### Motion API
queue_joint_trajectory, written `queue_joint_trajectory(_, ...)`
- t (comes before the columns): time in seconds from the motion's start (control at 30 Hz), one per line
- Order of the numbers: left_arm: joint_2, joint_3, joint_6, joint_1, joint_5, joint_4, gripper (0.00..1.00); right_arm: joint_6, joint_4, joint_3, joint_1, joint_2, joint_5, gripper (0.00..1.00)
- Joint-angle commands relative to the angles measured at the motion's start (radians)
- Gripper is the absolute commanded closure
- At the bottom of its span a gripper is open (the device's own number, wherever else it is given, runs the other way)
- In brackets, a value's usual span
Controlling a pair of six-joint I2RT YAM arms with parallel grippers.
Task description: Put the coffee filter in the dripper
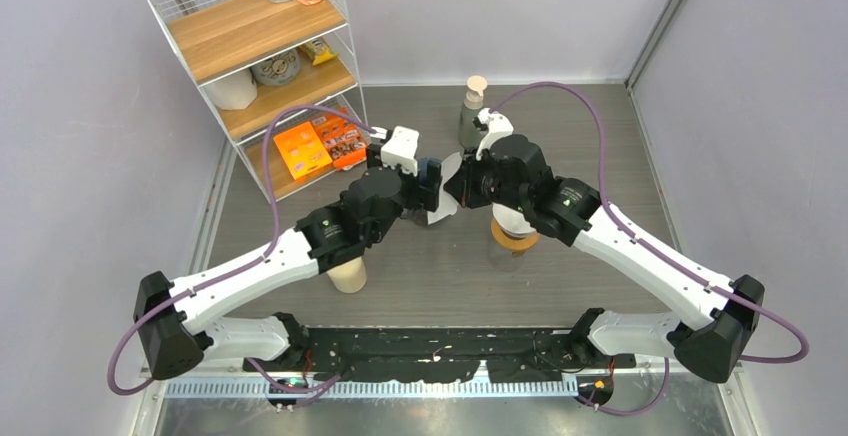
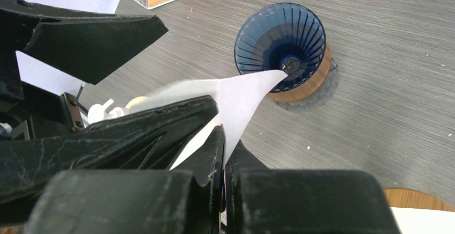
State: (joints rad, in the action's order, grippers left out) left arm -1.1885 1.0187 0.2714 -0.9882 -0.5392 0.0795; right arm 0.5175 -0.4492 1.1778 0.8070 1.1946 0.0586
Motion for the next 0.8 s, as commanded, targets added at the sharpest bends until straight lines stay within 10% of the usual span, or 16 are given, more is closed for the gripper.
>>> queue_joint_trajectory(0.0,-0.011,0.047,-0.018,-0.005,0.008,-0.043,0.21,-0.045,0.032,0.017,0.007,-0.015,-0.029,0.95)
queue_joint_trajectory(0.33,0.01,0.049,-0.016,-0.005,0.028,-0.012,0.9,-0.076,0.008,0.036,0.007,0.007,-0.024,0.95)
queue_joint_trajectory(0.77,0.052,0.029,-0.106,-0.004,-0.005,0.0,1.0,-0.192,-0.168,0.135,0.007,0.078,0.067,0.95)
